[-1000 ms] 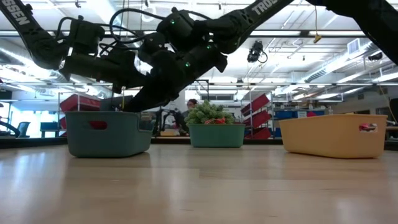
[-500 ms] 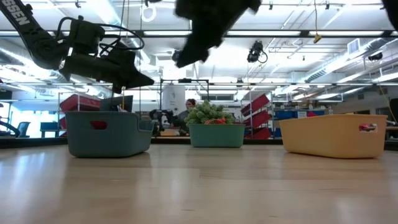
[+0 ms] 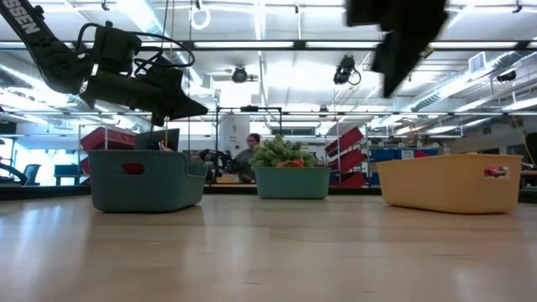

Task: Sort candy
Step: Put the red candy into the blue bin

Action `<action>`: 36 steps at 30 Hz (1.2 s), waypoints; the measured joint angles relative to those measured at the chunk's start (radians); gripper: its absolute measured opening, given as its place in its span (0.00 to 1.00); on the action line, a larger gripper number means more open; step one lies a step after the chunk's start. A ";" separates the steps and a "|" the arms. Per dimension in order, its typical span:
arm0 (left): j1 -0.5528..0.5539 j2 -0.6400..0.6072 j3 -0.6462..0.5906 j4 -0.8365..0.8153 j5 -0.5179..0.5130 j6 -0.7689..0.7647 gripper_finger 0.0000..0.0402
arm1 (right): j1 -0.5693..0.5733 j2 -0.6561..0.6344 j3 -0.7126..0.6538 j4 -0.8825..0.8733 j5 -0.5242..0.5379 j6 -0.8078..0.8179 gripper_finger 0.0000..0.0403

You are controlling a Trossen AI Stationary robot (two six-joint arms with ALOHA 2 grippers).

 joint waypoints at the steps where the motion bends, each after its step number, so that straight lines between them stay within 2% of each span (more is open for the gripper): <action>1: 0.000 0.000 0.000 0.000 0.000 -0.001 0.03 | 0.020 -0.029 -0.028 0.000 0.004 0.048 0.32; 6: 0.000 0.000 0.000 0.000 0.000 -0.004 0.03 | 0.138 -0.128 -0.135 -0.020 0.010 0.265 0.36; 12: 0.000 0.000 0.000 -0.001 0.005 -0.007 0.03 | 0.284 -0.179 -0.230 -0.036 -0.057 0.429 0.45; 15: 0.000 0.000 0.000 -0.001 0.005 -0.007 0.03 | 0.344 -0.175 -0.284 -0.032 -0.082 0.476 0.51; 18: 0.000 0.000 0.000 -0.001 0.005 -0.007 0.03 | 0.394 -0.152 -0.363 0.008 -0.156 0.492 0.58; 21: 0.000 0.000 0.000 -0.001 0.006 -0.007 0.03 | 0.418 -0.134 -0.441 0.090 -0.237 0.491 0.63; 24: 0.000 0.000 0.000 -0.003 0.007 -0.007 0.03 | 0.424 -0.116 -0.497 0.151 -0.251 0.487 0.66; 29: 0.000 0.000 0.000 -0.004 0.008 -0.007 0.03 | 0.426 -0.088 -0.548 0.261 -0.233 0.486 0.64; 36: 0.000 0.000 0.000 -0.022 0.008 -0.008 0.03 | 0.426 -0.057 -0.583 0.417 -0.222 0.483 0.48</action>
